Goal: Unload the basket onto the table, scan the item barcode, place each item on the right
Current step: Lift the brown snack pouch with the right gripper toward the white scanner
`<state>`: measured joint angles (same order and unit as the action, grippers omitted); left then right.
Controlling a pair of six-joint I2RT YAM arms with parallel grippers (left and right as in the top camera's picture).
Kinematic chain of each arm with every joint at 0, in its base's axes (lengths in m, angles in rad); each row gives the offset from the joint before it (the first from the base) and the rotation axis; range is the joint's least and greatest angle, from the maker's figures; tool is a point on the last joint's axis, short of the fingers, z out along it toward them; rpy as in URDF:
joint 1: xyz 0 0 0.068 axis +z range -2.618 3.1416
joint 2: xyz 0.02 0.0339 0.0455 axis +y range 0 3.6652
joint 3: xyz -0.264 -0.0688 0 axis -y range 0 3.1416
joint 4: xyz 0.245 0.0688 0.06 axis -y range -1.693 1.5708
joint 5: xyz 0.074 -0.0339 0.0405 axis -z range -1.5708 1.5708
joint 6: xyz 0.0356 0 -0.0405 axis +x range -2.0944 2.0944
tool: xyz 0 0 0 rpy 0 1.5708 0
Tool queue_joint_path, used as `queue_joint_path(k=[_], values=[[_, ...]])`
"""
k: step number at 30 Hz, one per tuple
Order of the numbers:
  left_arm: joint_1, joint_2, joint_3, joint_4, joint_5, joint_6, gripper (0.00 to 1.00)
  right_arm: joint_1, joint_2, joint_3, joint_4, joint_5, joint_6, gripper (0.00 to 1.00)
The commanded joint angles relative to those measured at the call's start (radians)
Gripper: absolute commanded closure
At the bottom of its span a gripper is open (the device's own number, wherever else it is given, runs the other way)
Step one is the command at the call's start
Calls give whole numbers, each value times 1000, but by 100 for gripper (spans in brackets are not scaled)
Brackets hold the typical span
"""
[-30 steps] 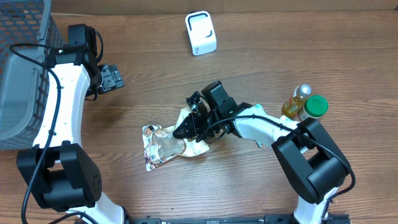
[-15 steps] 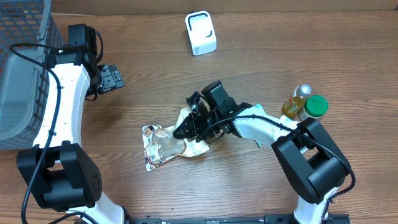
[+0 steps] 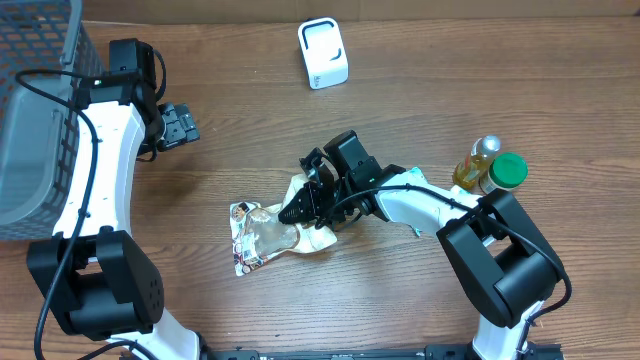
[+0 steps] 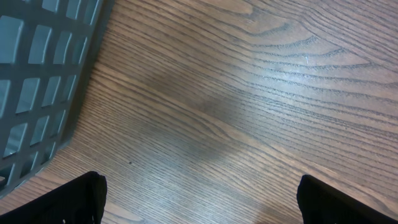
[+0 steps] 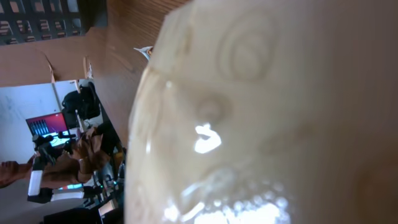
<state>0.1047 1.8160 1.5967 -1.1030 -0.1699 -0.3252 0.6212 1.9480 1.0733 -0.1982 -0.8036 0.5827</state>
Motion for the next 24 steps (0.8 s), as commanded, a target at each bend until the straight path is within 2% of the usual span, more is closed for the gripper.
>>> queue_joint_path(k=[1, 17, 21, 24], values=[[-7, 3, 16, 2, -20, 11, 0, -16, -41, -5, 3, -14, -7, 95], [-7, 3, 16, 1, -20, 11, 1, -34, -325, 33, -93, -12, -46, 96], [-7, 3, 16, 2, -20, 11, 0, -48, -342, 165, -266, 19, -137, 96], [-7, 3, 16, 2, -20, 11, 0, -51, -342, 350, -500, 203, -235, 96]])
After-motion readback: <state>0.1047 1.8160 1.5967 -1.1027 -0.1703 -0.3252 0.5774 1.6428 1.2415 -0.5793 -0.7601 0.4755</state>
